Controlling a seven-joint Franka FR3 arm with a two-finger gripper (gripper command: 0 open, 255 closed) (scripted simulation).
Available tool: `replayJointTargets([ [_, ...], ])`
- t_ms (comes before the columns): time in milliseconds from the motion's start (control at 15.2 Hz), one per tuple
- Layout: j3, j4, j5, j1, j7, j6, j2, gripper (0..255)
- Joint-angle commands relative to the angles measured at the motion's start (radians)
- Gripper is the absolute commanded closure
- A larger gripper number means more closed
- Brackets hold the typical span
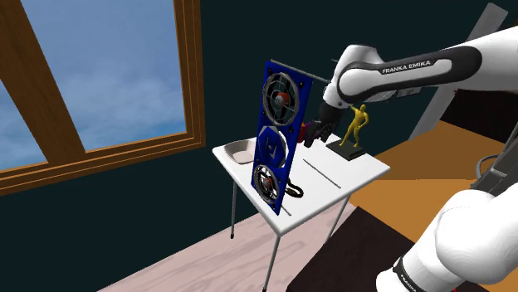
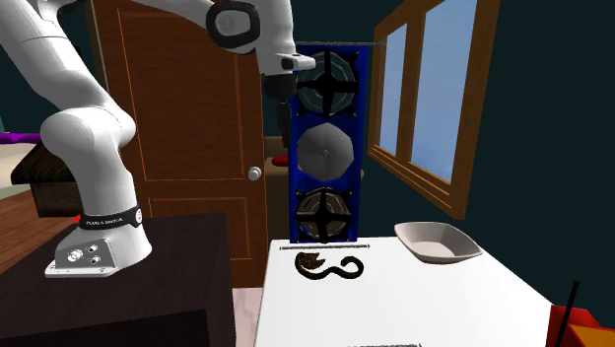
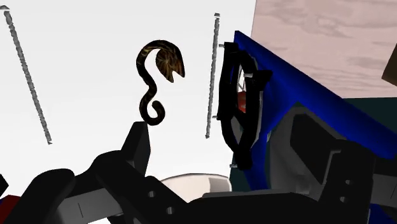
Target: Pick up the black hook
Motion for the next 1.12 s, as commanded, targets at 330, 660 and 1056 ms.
replayJointTargets([
  [330,-0.05,0.033,0.067,0.005,-0.077,0.164,0.249,0],
  [660,-0.07,0.095,0.15,0.0,-0.153,0.251,0.443,0],
  [1056,-0.058,0.207,0.26,-0.034,-0.245,0.32,0.68,0],
])
